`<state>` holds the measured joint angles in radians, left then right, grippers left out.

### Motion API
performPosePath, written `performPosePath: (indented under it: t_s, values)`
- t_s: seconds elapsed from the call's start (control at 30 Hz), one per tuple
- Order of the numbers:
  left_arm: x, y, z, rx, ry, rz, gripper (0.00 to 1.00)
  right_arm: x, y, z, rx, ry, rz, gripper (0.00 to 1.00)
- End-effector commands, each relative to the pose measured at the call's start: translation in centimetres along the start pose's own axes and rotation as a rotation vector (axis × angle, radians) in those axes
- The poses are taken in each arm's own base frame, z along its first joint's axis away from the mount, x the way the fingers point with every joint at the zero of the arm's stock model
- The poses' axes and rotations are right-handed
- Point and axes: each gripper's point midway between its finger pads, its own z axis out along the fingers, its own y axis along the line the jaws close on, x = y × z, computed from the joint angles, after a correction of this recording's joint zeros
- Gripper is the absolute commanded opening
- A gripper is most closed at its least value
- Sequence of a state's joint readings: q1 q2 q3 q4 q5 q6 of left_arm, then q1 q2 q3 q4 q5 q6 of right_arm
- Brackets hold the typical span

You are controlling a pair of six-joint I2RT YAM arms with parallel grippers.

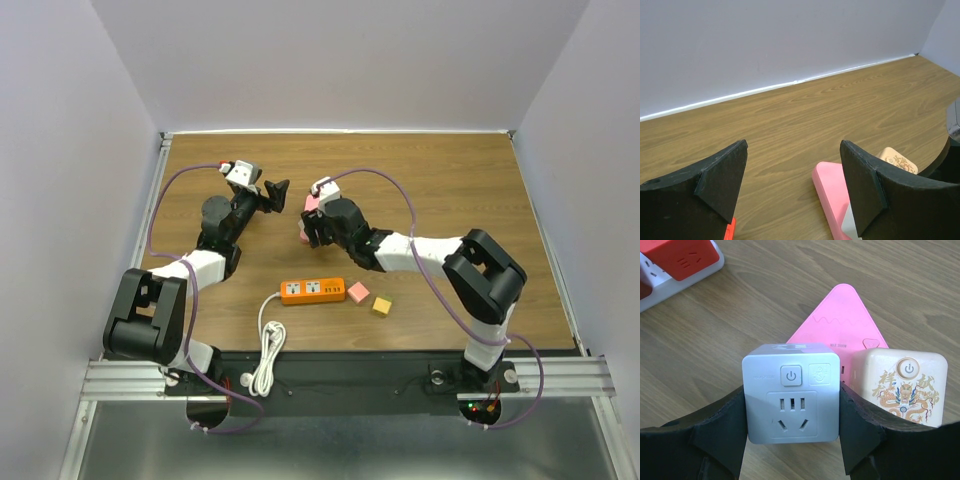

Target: Insert the plug

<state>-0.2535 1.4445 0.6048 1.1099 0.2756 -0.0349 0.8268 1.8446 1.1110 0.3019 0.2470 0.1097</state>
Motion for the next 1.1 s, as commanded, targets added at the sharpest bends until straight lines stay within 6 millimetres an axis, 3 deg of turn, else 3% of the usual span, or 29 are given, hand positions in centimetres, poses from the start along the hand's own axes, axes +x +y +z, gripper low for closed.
performPosePath:
  t_s: [0.0, 0.37, 1.07]
  values:
    - [-2.9, 0.1, 1.0, 0.004, -0.083, 0.024, 0.86, 0.2, 0.0, 0.8, 0.028, 0.007, -0.003, 0.0]
    - [-2.8, 0.1, 1.0, 0.003, -0.08, 0.023, 0.86, 1.0, -0.3, 1.9, 0.059, 0.037, 0.011, 0.01]
    - [-2.4, 0.1, 1.4, 0.009, -0.063, 0.021, 0.86, 0.7, -0.6, 2.8, 0.093, 0.043, 0.044, 0.01]
